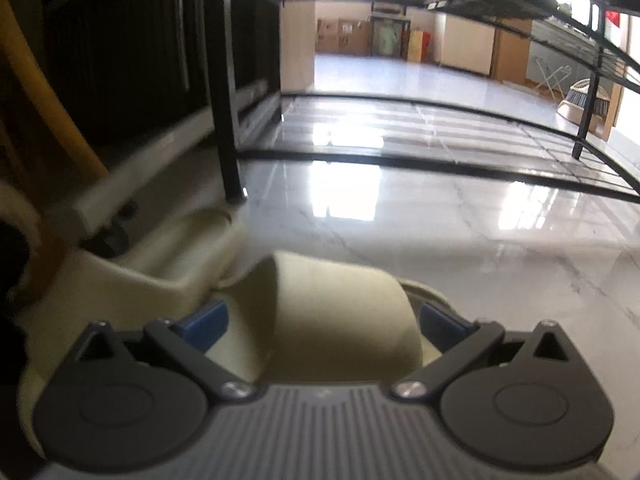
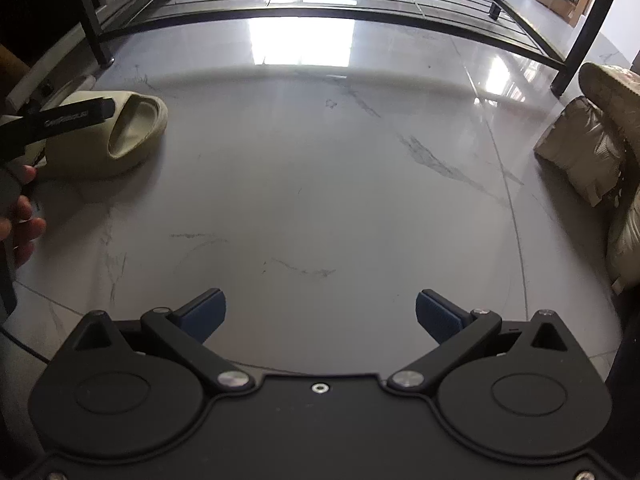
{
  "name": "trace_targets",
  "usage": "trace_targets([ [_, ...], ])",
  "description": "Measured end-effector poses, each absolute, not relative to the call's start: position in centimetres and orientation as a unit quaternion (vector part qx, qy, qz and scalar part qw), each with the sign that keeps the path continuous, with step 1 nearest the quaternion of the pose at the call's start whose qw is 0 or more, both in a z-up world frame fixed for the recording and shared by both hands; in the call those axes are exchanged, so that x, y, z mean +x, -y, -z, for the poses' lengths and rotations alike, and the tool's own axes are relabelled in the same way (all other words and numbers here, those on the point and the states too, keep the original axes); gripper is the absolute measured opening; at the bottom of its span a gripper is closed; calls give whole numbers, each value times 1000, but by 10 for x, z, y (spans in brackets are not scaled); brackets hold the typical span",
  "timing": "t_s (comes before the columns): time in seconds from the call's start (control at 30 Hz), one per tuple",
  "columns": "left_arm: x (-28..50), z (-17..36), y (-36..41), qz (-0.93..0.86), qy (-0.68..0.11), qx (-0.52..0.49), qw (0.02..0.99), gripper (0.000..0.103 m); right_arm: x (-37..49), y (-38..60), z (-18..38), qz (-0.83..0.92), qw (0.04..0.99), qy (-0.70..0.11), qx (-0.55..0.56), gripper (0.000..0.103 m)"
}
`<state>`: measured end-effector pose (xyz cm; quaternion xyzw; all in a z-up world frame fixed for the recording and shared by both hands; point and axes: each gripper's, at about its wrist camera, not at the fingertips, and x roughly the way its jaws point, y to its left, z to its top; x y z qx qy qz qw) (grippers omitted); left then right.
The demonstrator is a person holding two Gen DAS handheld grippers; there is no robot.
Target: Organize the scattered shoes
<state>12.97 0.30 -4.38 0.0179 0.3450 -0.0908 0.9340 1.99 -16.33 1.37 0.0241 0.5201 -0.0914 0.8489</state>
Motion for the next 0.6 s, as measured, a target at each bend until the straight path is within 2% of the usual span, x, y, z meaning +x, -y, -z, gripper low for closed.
trace_targets([
  [0.1, 131, 52, -2, 87, -357, 11, 930, 100, 21, 161, -14, 89, 850, -519, 18, 103],
  [0.17, 129, 53, -2, 104, -363, 9, 926, 83, 20, 161, -16, 89, 852, -516, 17, 103],
  [0.37, 117, 47, -7, 107, -363, -10, 926, 81, 14, 167, -25, 97, 858, -504, 36, 103],
  [0.6, 77, 1, 3, 117, -310, -18, 943, 78, 6, 177, -41, 94, 868, -483, 67, 103],
])
